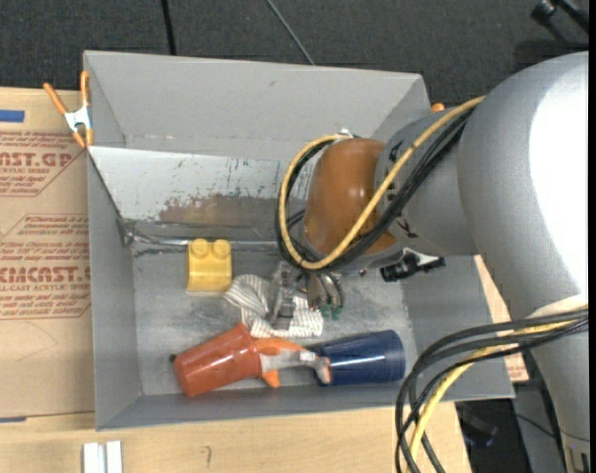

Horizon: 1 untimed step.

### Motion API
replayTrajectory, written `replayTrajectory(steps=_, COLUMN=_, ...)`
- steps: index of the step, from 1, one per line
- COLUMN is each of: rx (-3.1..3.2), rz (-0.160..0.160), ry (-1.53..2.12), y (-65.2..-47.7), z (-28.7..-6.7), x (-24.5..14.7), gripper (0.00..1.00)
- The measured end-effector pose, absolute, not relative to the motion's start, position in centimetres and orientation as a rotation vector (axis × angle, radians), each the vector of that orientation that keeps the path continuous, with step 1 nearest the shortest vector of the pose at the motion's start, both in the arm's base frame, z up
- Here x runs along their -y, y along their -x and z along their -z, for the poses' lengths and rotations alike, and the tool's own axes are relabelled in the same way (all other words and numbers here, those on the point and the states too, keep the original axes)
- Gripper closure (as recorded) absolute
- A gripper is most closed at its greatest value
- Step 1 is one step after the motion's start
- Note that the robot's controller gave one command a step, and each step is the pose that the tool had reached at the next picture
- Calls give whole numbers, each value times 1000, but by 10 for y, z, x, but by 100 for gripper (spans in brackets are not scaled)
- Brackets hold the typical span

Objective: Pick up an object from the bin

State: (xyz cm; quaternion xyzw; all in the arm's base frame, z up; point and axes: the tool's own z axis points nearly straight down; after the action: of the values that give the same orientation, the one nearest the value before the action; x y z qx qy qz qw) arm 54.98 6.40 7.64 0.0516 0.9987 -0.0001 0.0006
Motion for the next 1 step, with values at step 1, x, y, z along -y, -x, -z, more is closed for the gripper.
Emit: replayTrajectory(steps=1, rx=-3136, rz=0, ry=-162, y=-550, z=-80, x=-64, gripper=100)
